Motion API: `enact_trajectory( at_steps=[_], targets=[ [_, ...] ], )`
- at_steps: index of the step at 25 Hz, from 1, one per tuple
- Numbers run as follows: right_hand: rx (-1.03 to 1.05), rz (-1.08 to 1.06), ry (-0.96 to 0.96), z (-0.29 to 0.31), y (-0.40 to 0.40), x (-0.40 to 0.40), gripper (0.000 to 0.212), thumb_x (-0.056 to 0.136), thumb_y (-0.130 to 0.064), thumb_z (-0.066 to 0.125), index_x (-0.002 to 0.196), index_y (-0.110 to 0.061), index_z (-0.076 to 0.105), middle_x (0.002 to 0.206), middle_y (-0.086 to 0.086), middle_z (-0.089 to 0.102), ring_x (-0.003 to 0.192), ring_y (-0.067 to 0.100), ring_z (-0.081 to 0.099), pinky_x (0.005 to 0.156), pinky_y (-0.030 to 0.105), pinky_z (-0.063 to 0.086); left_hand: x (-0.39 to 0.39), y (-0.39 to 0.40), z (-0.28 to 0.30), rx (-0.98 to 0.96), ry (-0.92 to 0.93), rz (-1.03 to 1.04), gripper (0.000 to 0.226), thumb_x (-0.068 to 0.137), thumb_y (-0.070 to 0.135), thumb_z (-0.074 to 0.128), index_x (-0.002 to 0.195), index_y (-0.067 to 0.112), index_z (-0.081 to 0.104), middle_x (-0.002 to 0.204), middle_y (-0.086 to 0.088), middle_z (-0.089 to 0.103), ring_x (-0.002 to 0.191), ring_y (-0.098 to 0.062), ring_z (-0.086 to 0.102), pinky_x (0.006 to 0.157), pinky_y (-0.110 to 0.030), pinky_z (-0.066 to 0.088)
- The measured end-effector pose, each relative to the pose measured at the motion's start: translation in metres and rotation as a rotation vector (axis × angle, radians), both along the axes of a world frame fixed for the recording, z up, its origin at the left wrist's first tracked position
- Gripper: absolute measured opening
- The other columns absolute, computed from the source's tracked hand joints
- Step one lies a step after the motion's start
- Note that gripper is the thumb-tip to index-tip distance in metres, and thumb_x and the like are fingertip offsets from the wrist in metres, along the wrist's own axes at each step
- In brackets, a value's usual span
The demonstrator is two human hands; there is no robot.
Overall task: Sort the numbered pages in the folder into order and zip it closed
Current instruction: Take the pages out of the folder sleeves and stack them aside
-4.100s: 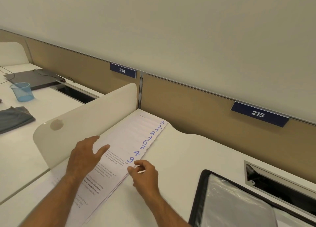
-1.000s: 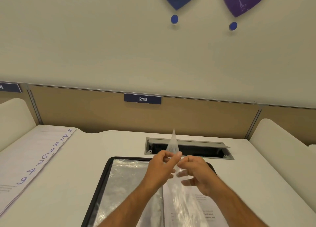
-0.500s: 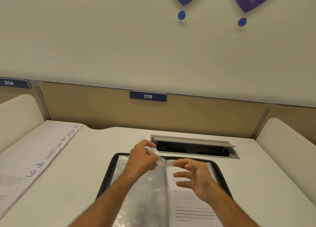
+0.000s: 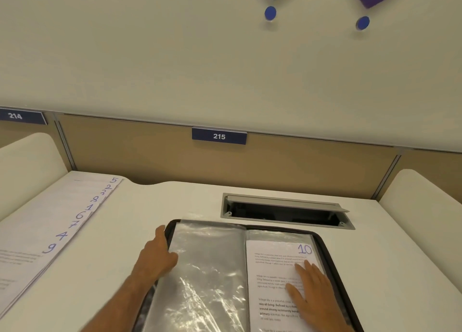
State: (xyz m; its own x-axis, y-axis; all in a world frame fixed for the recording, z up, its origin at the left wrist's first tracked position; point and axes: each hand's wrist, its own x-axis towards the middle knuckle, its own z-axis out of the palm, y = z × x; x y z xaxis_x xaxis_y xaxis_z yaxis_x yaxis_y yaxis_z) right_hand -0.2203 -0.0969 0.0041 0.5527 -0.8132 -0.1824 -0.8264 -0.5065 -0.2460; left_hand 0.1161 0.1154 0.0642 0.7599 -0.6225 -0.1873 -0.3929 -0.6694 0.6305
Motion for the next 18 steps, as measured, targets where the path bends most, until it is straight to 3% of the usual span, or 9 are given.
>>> enact_trajectory(
  at_steps=[2,4,6,8,9,11,13,16,18],
  targets=[
    [-0.038,0.011,0.075,-0.009,0.000,-0.004,0.138,0.042,-0.089,-0.039,0.158,-0.030,0.004,0.168,0.000,-0.009,0.155,0.021,-0.007,0.124,0.038,-0.004,0.003,0.005,-0.017,0.071,0.013,0.004,0.086,0.084,0.015,0.059,0.155,0.015,0.011,0.104,-0.009,0.063,0.082,-0.022,0.065,0.068,-0.030,0.055],
    [-0.069,0.004,0.104,-0.012,0.001,-0.005,0.137,0.042,-0.088,-0.040,0.158,-0.030,0.003,0.167,0.001,-0.011,0.155,0.021,-0.008,0.124,0.037,-0.005,0.003,0.008,-0.027,0.106,-0.021,0.012,0.078,0.085,0.015,0.058,0.152,0.015,0.017,0.100,-0.005,0.060,0.081,-0.021,0.063,0.069,-0.031,0.054],
    [-0.107,-0.010,0.096,-0.015,-0.001,-0.007,0.132,0.050,-0.089,-0.034,0.158,-0.029,0.011,0.168,-0.001,-0.003,0.155,0.021,-0.001,0.124,0.037,0.000,0.002,0.009,-0.033,0.166,-0.100,-0.003,0.069,0.083,0.018,0.057,0.145,0.020,0.025,0.092,0.001,0.057,0.078,-0.019,0.061,0.071,-0.032,0.054],
    [-0.144,-0.012,0.051,-0.017,-0.005,-0.009,0.112,0.069,-0.090,-0.013,0.154,-0.030,0.029,0.165,0.000,0.020,0.152,0.021,0.018,0.124,0.039,0.014,-0.004,0.011,-0.030,0.286,-0.205,-0.056,0.064,0.083,0.024,0.052,0.141,0.026,0.026,0.091,0.004,0.057,0.080,-0.018,0.060,0.072,-0.030,0.051],
    [-0.162,-0.007,0.033,-0.019,-0.009,-0.010,0.097,0.079,-0.086,0.002,0.147,-0.030,0.042,0.159,0.000,0.035,0.146,0.022,0.033,0.120,0.041,0.026,-0.005,0.009,-0.029,0.342,-0.272,-0.079,0.061,0.084,0.025,0.050,0.140,0.027,0.027,0.092,0.005,0.058,0.080,-0.018,0.060,0.073,-0.030,0.049],
    [-0.255,0.018,-0.027,-0.018,-0.019,-0.008,0.065,0.087,-0.074,0.026,0.117,-0.031,0.063,0.127,-0.004,0.063,0.114,0.020,0.059,0.094,0.039,0.050,-0.011,0.002,-0.018,0.338,-0.369,-0.105,0.057,0.083,0.022,0.048,0.137,0.029,0.031,0.100,0.006,0.063,0.082,-0.019,0.060,0.074,-0.030,0.047],
    [-0.329,0.006,-0.061,-0.005,-0.029,0.002,0.048,0.089,-0.067,0.032,0.092,-0.032,0.064,0.098,-0.010,0.065,0.085,0.012,0.055,0.074,0.032,0.047,-0.024,-0.016,-0.015,0.174,-0.428,-0.182,0.049,0.087,0.022,0.050,0.132,0.034,0.037,0.115,0.013,0.062,0.093,-0.015,0.062,0.081,-0.029,0.047],
    [-0.275,-0.008,-0.059,0.015,-0.047,0.025,0.033,0.099,-0.056,0.038,0.102,-0.033,0.061,0.110,-0.013,0.061,0.097,0.005,0.049,0.089,0.026,0.043,-0.067,-0.055,-0.025,-0.090,-0.430,-0.355,0.037,0.094,0.040,0.046,0.128,0.045,0.032,0.122,0.020,0.048,0.114,-0.005,0.048,0.101,-0.028,0.040],
    [-0.216,0.006,-0.083,0.021,-0.060,0.043,0.029,0.101,-0.050,0.041,0.117,-0.033,0.058,0.127,-0.014,0.058,0.113,0.005,0.050,0.103,0.024,0.039,-0.092,-0.084,-0.043,-0.046,-0.486,-0.467,0.043,0.095,0.056,0.035,0.135,0.039,0.037,0.141,0.018,0.038,0.132,-0.007,0.033,0.117,-0.036,0.025]
  ],
)
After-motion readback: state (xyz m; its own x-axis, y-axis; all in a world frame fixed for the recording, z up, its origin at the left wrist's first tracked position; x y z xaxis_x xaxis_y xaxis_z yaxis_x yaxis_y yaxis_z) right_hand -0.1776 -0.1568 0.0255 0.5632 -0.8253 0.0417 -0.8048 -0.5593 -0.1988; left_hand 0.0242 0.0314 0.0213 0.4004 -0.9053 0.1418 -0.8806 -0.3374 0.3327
